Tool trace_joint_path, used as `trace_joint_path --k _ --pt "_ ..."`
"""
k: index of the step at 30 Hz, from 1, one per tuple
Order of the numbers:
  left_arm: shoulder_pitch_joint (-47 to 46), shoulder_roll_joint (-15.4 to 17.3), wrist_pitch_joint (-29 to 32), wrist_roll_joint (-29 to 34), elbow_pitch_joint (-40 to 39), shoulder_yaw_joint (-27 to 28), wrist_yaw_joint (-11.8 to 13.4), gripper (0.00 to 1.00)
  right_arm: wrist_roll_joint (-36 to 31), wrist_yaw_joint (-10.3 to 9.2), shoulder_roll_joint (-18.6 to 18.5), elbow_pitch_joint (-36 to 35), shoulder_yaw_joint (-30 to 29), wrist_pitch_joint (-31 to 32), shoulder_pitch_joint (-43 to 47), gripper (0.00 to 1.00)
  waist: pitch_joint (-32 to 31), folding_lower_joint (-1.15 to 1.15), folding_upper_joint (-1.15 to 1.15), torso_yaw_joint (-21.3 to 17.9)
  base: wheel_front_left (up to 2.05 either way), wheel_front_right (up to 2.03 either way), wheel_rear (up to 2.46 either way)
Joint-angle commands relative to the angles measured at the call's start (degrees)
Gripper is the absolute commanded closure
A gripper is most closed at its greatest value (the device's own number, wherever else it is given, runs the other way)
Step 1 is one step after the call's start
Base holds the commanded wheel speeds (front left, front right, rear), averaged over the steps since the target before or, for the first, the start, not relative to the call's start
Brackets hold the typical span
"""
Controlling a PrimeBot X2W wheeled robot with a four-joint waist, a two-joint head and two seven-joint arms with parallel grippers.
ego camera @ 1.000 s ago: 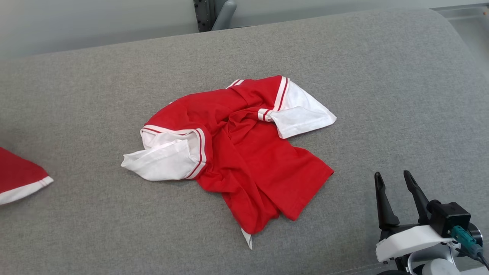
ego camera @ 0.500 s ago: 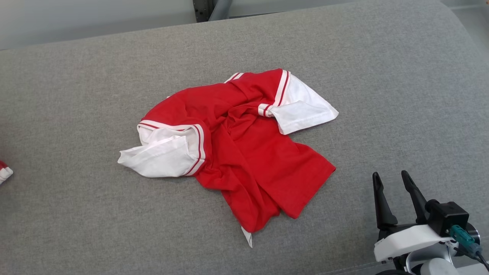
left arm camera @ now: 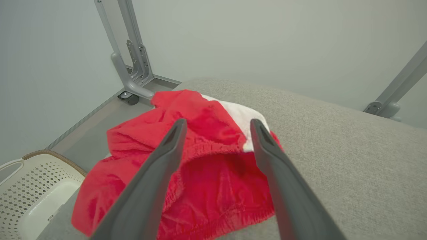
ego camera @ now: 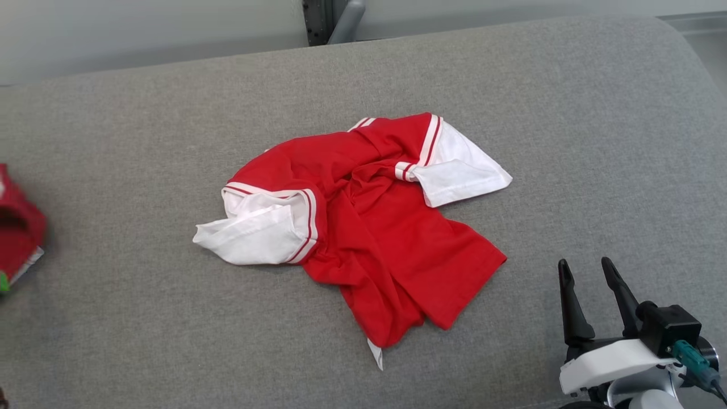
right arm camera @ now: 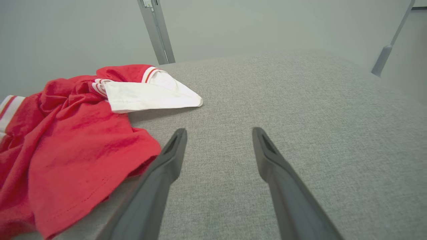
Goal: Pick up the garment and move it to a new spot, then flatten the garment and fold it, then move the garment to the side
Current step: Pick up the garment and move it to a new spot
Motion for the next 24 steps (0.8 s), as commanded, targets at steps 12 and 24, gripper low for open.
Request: trace_joint_path --k 12,24 --pt "23.0 -7.9 -3.1 10.8 -28.5 -1.0 7.2 0.00 -4.7 -0.06 -1.3 -7.2 0.2 -0.2 5.4 0.00 -10.7 0.00 0.00 6.6 0.00 0.00 0.00" --pt "41.2 -14.0 -3.0 25.8 -49.6 1.6 6.9 0.00 -6.9 -0.06 -3.5 -9.5 0.3 -0.2 7.9 0.00 -13.7 0.00 0.00 9.0 0.00 0.00 0.00"
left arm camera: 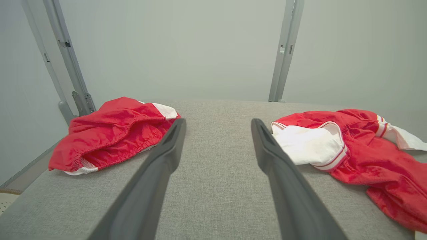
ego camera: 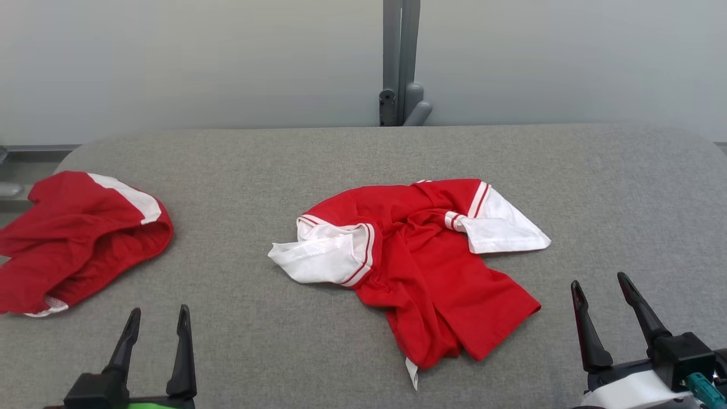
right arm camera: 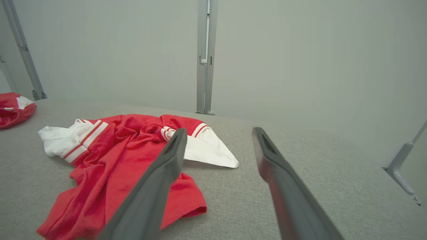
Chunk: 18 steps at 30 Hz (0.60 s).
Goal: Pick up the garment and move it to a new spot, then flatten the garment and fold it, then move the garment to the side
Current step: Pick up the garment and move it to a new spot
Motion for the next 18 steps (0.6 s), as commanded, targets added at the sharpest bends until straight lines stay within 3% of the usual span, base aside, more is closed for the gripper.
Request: trace_joint_path --k 1,10,18 --pt "1.0 -0.3 0.0 0.4 -0.1 0.4 -0.4 0.00 -0.3 -0.06 -0.3 -0.3 -0.2 -0.2 0.7 0.00 -0.7 0.00 0.00 0.7 0.00 0.00 0.00" --pt "5.9 -6.4 0.0 6.3 0.9 7.2 -12.6 0.00 -1.4 -0.06 0.9 2.0 -3.1 -0.2 3.9 0.00 -1.6 0.00 0.00 -1.7 0.00 0.00 0.00" --pt "7.2 -9.8 0.0 9.5 3.1 12.5 -16.6 0.00 -1.3 -0.06 1.5 2.9 -3.7 -0.2 3.3 0.00 -1.3 0.00 0.00 -4.4 0.00 0.00 0.00"
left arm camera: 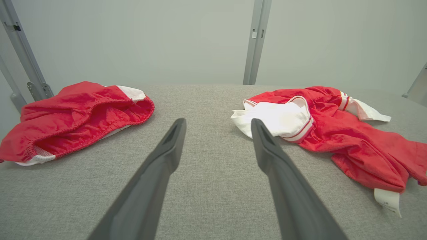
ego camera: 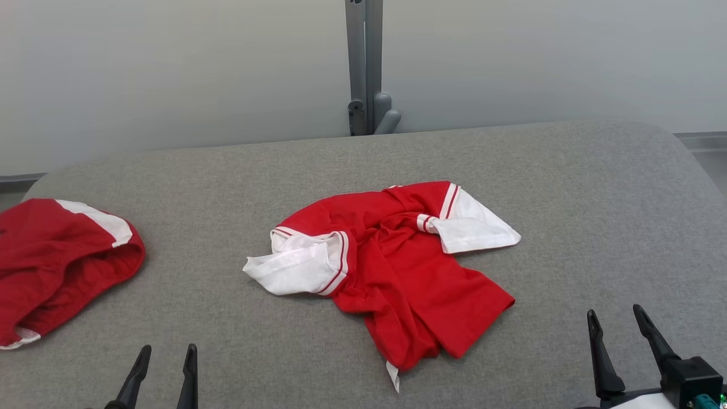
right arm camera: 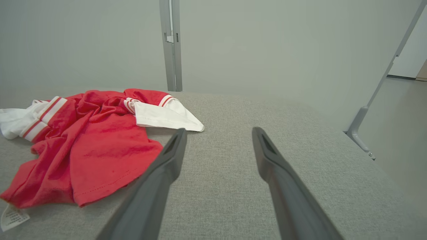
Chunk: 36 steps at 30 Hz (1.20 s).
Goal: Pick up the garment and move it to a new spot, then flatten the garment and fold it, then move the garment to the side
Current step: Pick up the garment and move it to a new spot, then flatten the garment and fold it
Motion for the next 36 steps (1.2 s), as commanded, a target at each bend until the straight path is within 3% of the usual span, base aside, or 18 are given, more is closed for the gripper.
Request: trace_joint_path --k 1,11,27,36 --pt "0.5 -0.6 0.0 0.7 0.3 0.7 -0.5 0.00 -0.1 -0.06 0.0 0.1 -0.3 -0.2 -0.2 0.00 0.1 0.00 0.00 -0.5 0.00 0.00 0.00" --pt "0.2 -1.5 0.0 1.9 1.0 1.6 -1.2 0.00 -0.1 -0.06 0.3 0.3 0.0 -0.2 -1.0 0.00 0.4 0.00 0.00 -1.5 0.00 0.00 0.00" --pt "-2.0 0.4 0.0 0.9 1.7 -0.5 -1.2 0.00 -0.1 -0.06 0.1 -0.2 0.9 -0.2 -2.3 0.00 1.5 0.00 0.00 -3.1 0.00 0.00 0.00" --pt "-16.9 3.4 2.7 -5.1 16.6 -10.3 -1.2 0.00 0.1 -0.06 -0.1 -0.9 1.9 -0.2 -3.8 0.00 5.1 0.00 0.00 -6.1 0.00 0.00 0.00"
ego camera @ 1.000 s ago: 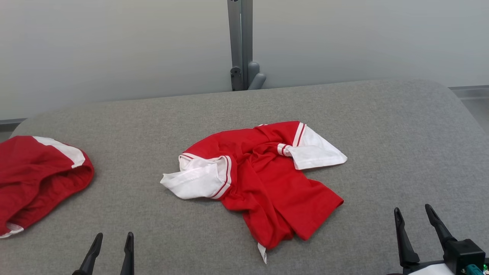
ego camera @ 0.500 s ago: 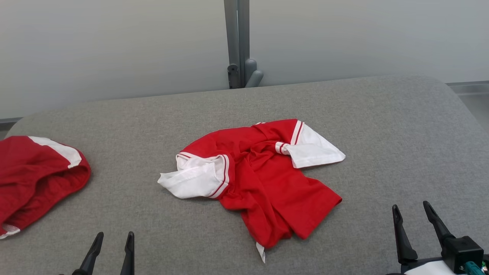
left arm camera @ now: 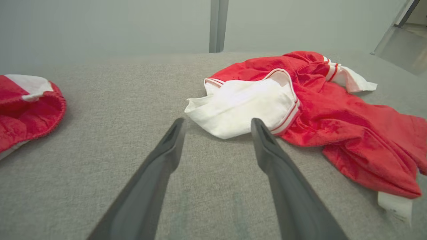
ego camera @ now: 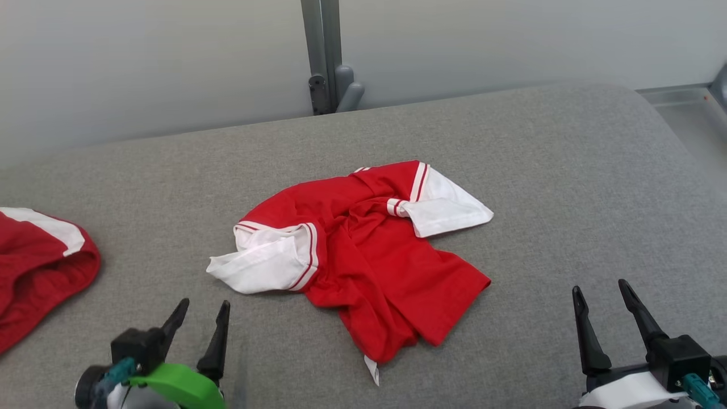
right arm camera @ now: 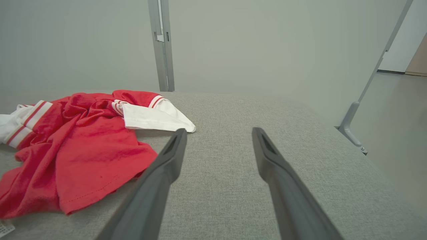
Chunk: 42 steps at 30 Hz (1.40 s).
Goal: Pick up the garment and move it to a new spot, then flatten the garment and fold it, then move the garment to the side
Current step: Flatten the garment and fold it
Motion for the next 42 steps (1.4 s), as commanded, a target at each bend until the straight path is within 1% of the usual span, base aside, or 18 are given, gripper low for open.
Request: trace_joint_path --k 1,7,9,13,19,21,25,26,27,28,29,30,31,33,34,36,39,42 --pt "-2.8 0.8 0.4 -0.8 1.2 -0.7 0.1 0.00 0.2 -0.06 -0.2 -0.2 0.0 -0.2 -0.8 0.00 1.8 0.00 0.00 -1.5 0.00 0.00 0.00" --pt "-12.0 0.7 3.6 -10.1 10.6 -1.2 0.1 0.00 0.2 -0.06 0.2 -0.3 0.1 -0.2 -2.4 0.00 4.7 0.00 0.00 -3.9 0.00 0.00 0.00" --pt "-13.8 1.4 5.1 -13.4 12.4 -2.7 0.1 0.00 0.2 -0.06 0.3 -0.3 0.1 -0.2 -2.8 0.00 5.3 0.00 0.00 -4.6 0.00 0.00 0.00" --pt "-16.1 3.4 6.3 -18.7 14.9 -5.0 0.1 0.00 0.3 -0.06 0.5 -0.3 -0.2 -0.2 -3.1 0.00 6.3 0.00 0.00 -5.4 0.00 0.00 0.00" --pt "-17.9 4.3 6.3 -24.9 18.8 -7.2 0.1 0.00 0.3 -0.06 0.8 -0.2 -0.4 -0.2 -3.6 0.00 6.8 0.00 0.00 -5.6 0.00 0.00 0.00" --pt "-18.1 3.9 6.5 -27.2 18.7 -8.5 0.1 0.00 0.3 -0.06 0.8 0.0 -0.3 -0.2 -3.9 0.00 6.8 0.00 0.00 -5.5 0.00 0.00 0.00" --pt "-18.7 5.0 5.8 -29.9 18.8 -11.4 0.1 0.00 0.2 -0.06 0.9 0.1 -0.2 -0.2 -4.0 0.00 6.9 0.00 0.00 -5.3 0.00 0.00 0.00" --pt "-18.9 5.0 5.5 -30.6 18.6 -12.0 0.1 0.16 0.2 -0.06 0.8 0.1 -0.2 -0.2 -4.0 0.00 6.9 0.00 0.00 -5.2 0.00 0.00 0.00" --pt "-19.1 5.1 5.1 -31.0 18.5 -12.7 0.1 0.52 0.2 -0.06 0.8 0.1 -0.2 -0.2 -4.1 0.00 6.9 0.00 0.00 -5.1 0.00 0.00 0.00" --pt "-19.3 5.3 4.5 -31.7 18.5 -13.3 0.1 0.64 0.2 -0.06 0.7 0.2 -0.1 -0.2 -4.1 0.00 6.9 0.00 0.00 -5.1 0.00 0.00 0.00" --pt "-19.7 5.4 3.7 -32.2 18.5 -13.8 0.1 0.80 0.3 -0.06 0.6 0.2 -0.1 -0.2 -4.0 0.00 6.8 0.00 0.00 -5.0 0.00 0.00 0.00" --pt "-19.7 5.4 3.7 -32.2 18.5 -13.8 0.1 0.80 0.3 -0.06 0.6 0.2 -0.1 -0.2 -4.0 0.00 6.8 0.00 0.00 -5.0 0.00 0.00 0.00" --pt "-20.0 5.5 3.0 -32.6 18.7 -14.3 0.1 0.93 0.4 -0.06 0.5 0.2 -0.1 -0.2 -4.0 0.00 6.8 0.00 0.00 -4.9 0.00 0.00 0.00" --pt "-20.6 5.6 1.8 -33.4 19.0 -15.5 0.1 0.90 0.5 -0.06 0.3 0.2 0.0 -0.2 -4.2 0.00 6.9 0.00 0.00 -4.9 0.00 0.00 0.00" --pt "-20.8 5.7 1.5 -33.8 19.0 -16.2 0.1 0.91 0.6 -0.06 0.3 0.2 -0.1 -0.2 -4.4 0.00 6.8 0.00 0.00 -4.9 0.00 0.00 0.00" --pt "-21.5 6.2 0.9 -34.4 19.0 -17.2 0.1 1.00 0.7 -0.06 0.3 0.2 -0.1 -0.2 -4.5 0.00 6.7 0.00 0.00 -4.9 0.00 0.00 0.00" --pt "-22.3 6.9 0.0 -36.1 18.5 -18.7 0.1 1.00 0.8 -0.06 0.4 0.3 -0.1 -0.2 -4.3 0.00 6.3 0.00 0.00 -5.1 0.00 0.00 0.00" --pt "-23.3 8.6 -1.2 -37.2 17.7 -19.1 0.1 1.00 0.9 -0.06 0.6 0.5 -0.1 -0.2 -3.9 0.00 5.8 0.00 0.00 -5.2 0.00 0.00 0.00"
